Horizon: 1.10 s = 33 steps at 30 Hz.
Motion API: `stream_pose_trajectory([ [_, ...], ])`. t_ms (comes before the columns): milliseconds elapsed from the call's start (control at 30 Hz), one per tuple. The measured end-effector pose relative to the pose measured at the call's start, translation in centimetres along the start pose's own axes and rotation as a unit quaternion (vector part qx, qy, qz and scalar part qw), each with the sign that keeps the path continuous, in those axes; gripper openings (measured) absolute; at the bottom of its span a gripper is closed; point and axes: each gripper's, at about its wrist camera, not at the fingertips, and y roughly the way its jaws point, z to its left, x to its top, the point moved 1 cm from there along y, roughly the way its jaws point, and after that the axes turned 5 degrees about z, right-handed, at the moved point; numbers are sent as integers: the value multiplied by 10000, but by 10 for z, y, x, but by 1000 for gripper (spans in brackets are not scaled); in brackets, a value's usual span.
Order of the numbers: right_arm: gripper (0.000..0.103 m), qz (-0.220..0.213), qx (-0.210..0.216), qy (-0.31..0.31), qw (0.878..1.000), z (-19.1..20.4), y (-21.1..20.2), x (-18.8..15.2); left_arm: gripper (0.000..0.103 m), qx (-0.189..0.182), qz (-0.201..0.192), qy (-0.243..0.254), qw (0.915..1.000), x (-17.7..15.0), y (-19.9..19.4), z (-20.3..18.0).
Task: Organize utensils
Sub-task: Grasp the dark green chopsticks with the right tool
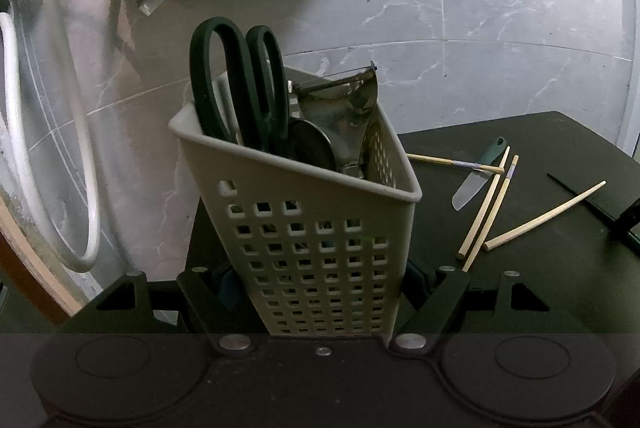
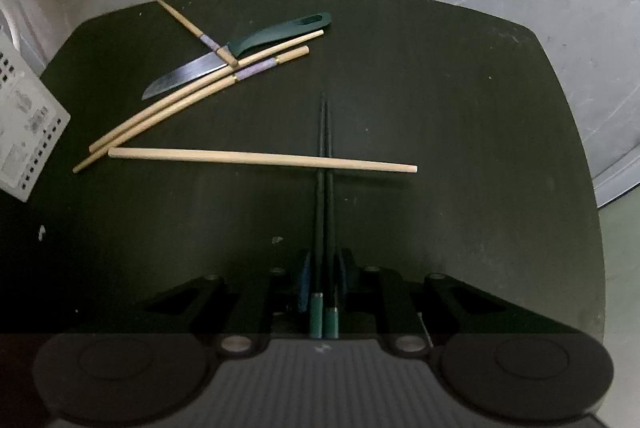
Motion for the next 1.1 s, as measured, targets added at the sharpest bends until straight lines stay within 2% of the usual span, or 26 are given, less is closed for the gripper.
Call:
stream_pose_trajectory([
  [100,30,-3,90,21,10000,1,2,3,78,-3,-1,1,10000,0,0,0],
  [433,31,2,76,-30,10000,2,12,23,78,-4,-12,12,10000,0,-1,0],
  [500,26,37,4,-83,10000,4,14,27,78,-5,-13,18,10000,0,-1,0],
  [733,24,127,-48,-60,9999,4,18,36,78,-12,-24,31,10000,-1,-1,0],
  [767,13,113,-53,-14,9999,4,19,36,78,-11,-23,34,10000,0,-1,0],
  [800,12,117,-39,-10,9999,3,19,36,78,-13,-24,34,10000,-1,-1,0],
  [1100,11,201,88,-57,9997,-6,16,27,78,-16,-43,23,10000,-1,-2,0],
])
